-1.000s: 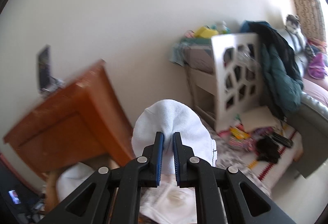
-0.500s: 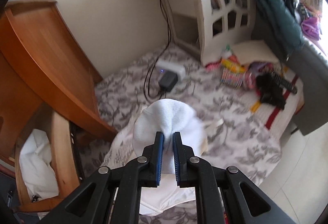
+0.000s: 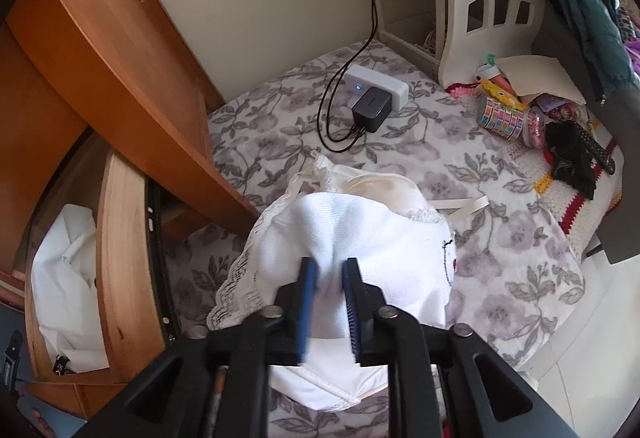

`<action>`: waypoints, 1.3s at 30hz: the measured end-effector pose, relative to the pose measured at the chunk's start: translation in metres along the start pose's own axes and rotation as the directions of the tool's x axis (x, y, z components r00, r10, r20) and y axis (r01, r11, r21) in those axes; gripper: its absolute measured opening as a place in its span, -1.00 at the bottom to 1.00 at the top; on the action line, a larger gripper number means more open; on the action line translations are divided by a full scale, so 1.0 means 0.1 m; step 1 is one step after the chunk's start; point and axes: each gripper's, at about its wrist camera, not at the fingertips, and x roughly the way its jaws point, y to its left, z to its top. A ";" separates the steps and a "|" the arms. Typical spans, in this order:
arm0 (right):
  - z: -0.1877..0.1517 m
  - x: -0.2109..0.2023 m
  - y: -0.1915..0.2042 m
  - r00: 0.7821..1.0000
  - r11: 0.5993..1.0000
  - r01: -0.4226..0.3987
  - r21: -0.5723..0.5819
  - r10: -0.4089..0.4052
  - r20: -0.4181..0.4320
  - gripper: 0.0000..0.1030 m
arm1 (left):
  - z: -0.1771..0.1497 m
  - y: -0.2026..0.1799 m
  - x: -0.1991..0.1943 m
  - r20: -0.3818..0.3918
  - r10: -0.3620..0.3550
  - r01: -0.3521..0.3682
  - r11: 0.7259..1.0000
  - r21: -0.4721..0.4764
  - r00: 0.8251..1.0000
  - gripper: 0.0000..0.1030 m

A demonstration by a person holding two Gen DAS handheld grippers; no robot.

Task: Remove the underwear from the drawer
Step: 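Carry the white sock over the bedsheet pile with the right gripper, then lower the white sock onto the lace bra and open the right gripper, then move the right gripper back into the drawer toward the white shirt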

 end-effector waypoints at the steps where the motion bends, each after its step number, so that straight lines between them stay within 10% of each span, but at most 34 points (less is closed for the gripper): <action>1: 0.00 -0.01 0.01 1.000 1.000 0.001 -0.001 -0.001 0.001 -0.33 | 0.00 0.00 0.00 0.000 0.000 0.000 1.000 0.000 1.000 1.00; 17: 0.00 -0.04 -0.08 0.997 0.996 0.078 0.037 -0.078 0.012 0.86 | 0.00 0.01 0.01 0.000 -0.002 0.002 1.000 -0.002 1.000 1.00; 39: 0.04 -0.28 -0.15 0.990 0.991 0.087 0.099 -0.097 0.103 1.00 | 0.00 -0.01 0.01 -0.002 -0.003 0.003 1.000 -0.001 1.000 1.00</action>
